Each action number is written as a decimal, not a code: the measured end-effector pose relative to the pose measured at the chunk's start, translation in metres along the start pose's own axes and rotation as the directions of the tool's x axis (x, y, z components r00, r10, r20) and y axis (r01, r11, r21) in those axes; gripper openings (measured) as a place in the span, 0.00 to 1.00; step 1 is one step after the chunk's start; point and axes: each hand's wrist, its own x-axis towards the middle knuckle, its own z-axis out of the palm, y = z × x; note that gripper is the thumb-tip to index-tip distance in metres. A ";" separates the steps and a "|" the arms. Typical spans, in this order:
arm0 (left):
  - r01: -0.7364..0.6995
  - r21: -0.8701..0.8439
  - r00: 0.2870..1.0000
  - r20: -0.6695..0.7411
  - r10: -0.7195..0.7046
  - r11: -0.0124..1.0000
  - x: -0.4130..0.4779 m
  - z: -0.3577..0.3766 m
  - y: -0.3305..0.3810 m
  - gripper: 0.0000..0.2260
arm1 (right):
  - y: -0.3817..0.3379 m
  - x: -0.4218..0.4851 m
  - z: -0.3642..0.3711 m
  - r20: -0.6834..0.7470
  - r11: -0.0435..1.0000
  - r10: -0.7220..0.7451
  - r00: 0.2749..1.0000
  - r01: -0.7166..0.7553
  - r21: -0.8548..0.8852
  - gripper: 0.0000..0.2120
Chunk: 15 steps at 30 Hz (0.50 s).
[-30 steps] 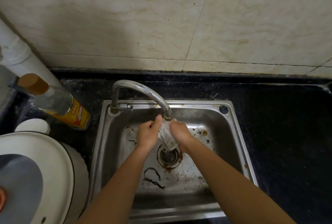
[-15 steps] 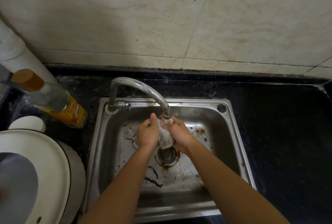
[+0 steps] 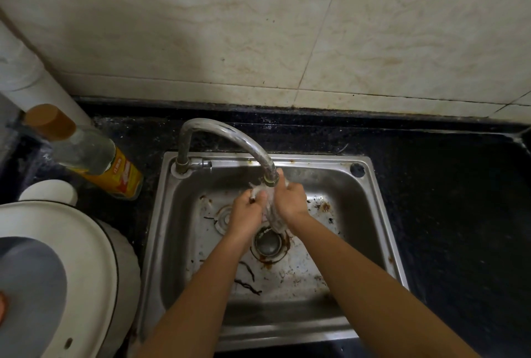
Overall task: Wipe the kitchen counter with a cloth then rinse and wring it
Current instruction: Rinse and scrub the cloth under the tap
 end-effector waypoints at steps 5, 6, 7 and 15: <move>0.069 0.094 0.996 -0.065 -0.063 0.993 0.007 0.010 0.002 0.15 | -0.002 -0.008 -0.011 0.109 0.996 -0.080 0.991 0.084 -0.032 0.18; 0.086 0.105 0.994 -0.083 -0.078 0.991 0.010 0.010 0.003 0.18 | -0.004 -0.009 -0.014 0.139 0.996 -0.087 0.986 0.091 -0.018 0.15; 0.099 0.112 0.991 -0.101 -0.088 0.989 0.011 0.010 0.005 0.19 | -0.005 -0.009 -0.016 0.167 0.995 -0.096 0.981 0.097 0.000 0.13; 0.119 -0.059 0.989 -0.086 -0.124 0.991 0.015 0.003 0.009 0.16 | -0.001 -0.002 -0.022 0.168 0.978 -0.210 0.963 0.209 0.026 0.11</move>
